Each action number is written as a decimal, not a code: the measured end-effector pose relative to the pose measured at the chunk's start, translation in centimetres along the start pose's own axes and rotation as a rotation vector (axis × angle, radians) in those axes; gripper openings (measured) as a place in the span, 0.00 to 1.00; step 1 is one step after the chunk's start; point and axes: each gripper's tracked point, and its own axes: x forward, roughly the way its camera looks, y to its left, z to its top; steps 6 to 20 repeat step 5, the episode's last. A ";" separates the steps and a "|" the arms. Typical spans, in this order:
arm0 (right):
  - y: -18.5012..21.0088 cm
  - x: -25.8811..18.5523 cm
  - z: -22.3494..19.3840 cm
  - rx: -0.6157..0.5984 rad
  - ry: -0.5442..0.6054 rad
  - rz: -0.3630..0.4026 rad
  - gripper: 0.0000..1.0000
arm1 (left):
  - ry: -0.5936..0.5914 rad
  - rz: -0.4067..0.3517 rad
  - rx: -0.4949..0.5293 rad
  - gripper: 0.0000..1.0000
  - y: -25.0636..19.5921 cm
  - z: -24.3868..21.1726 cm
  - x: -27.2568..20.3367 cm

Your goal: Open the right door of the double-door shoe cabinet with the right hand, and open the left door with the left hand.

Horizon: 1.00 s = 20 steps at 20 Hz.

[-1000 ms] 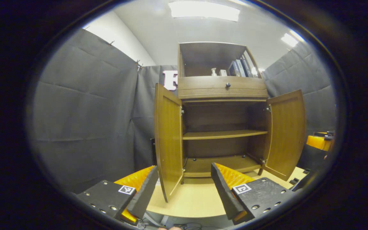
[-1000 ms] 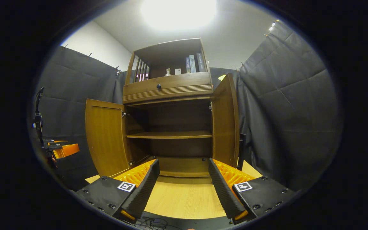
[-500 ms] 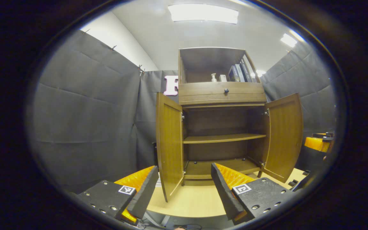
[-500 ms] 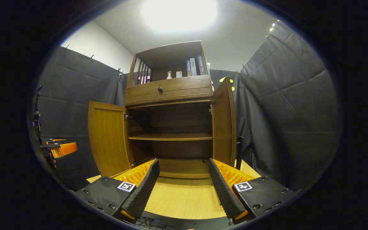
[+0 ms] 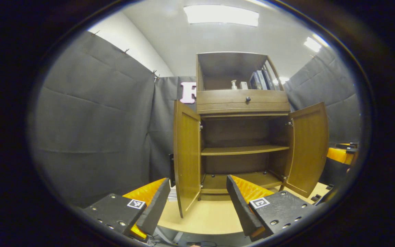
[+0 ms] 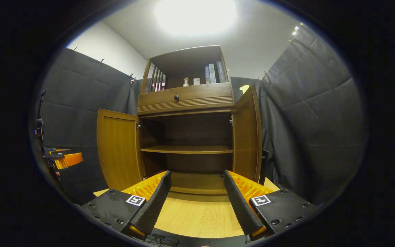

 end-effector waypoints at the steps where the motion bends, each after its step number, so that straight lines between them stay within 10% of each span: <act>1: 0.1 0.1 0.0 0.000 0.001 -0.001 0.95 | 0.003 -0.001 -0.001 0.95 -0.1 -0.1 0.2; 20: 0.1 0.4 0.0 0.001 -0.003 -0.007 0.96 | -0.002 -0.007 0.009 0.95 -0.1 0.2 0.7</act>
